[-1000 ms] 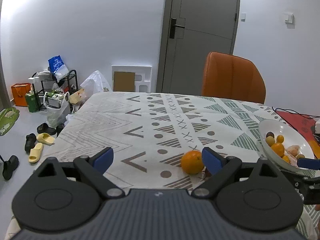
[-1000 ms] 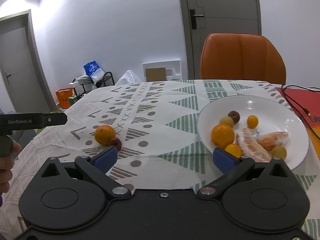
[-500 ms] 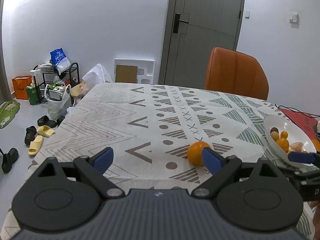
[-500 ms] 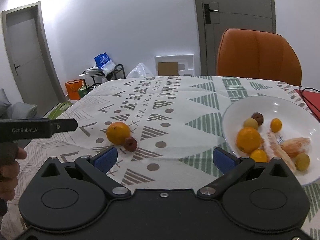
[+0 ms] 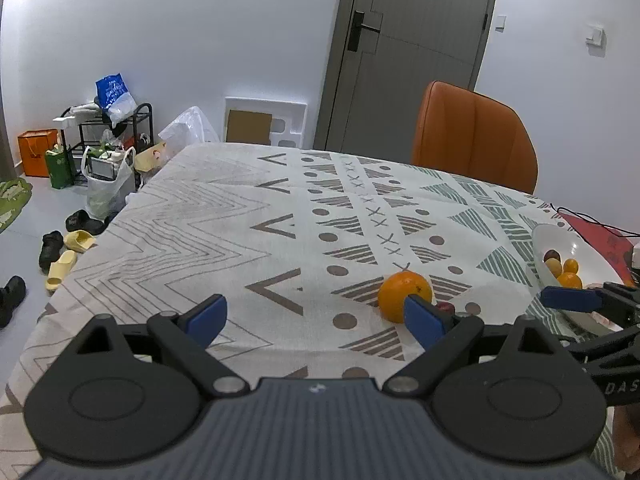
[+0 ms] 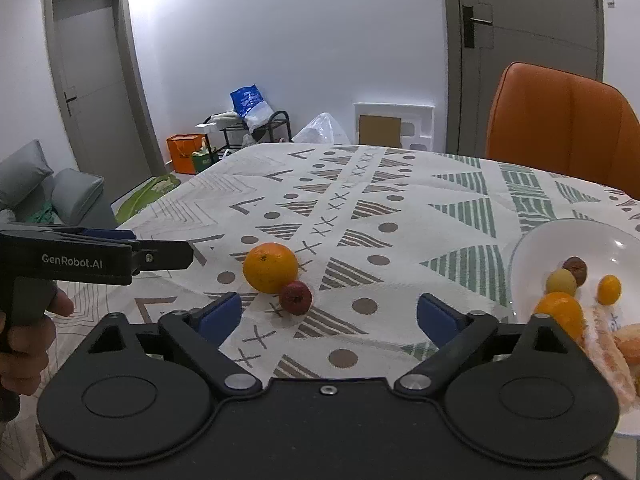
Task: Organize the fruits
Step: 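Move both open tools toward the orange and dark red fruit on the cloth, then grasp the dark red fruit with the right tool while the left tool grasps the orange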
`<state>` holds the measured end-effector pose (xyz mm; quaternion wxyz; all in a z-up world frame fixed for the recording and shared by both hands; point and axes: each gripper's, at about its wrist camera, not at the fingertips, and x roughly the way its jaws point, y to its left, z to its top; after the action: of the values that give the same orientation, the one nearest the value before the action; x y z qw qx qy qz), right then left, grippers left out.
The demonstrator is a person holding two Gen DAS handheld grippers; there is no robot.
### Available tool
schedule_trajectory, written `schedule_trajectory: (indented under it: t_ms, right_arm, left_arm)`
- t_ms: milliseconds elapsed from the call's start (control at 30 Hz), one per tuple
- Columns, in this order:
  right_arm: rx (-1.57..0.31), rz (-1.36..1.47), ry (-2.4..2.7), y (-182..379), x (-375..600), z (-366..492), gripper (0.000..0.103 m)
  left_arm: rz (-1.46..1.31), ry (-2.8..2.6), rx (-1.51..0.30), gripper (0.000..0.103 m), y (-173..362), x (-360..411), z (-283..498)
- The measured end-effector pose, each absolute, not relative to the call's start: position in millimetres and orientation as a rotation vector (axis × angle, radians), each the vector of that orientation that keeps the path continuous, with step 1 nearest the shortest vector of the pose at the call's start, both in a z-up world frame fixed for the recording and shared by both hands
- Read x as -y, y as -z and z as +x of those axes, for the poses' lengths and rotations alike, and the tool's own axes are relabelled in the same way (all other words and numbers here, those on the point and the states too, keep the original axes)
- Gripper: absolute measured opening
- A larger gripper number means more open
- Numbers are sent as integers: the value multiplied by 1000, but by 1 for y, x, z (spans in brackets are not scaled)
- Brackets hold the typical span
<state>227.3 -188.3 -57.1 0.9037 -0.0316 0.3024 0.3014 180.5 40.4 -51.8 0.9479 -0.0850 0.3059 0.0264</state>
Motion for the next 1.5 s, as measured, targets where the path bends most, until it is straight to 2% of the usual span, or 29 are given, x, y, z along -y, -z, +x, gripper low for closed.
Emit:
schedule_trajectory:
  t_ms: [133, 633, 767, 867, 1500]
  right_arm:
    - [-640, -59, -641, 60, 184, 232, 86]
    - [-706, -72, -701, 76, 157, 246, 52]
    - [-712, -72, -704, 80, 153, 248, 38]
    - [-705, -79, -701, 80, 152, 249, 23]
    - [-668, -5, -635, 68, 192, 240, 22]
  left_arm:
    - [-175, -54, -631, 94, 54, -42, 184]
    - [-184, -51, -652, 93, 64, -51, 190]
    - [-188, -53, -656, 93, 66, -52, 191]
    - [-191, -52, -658, 93, 66, -53, 191]
    - [-138, 20, -639, 92, 58, -24, 202]
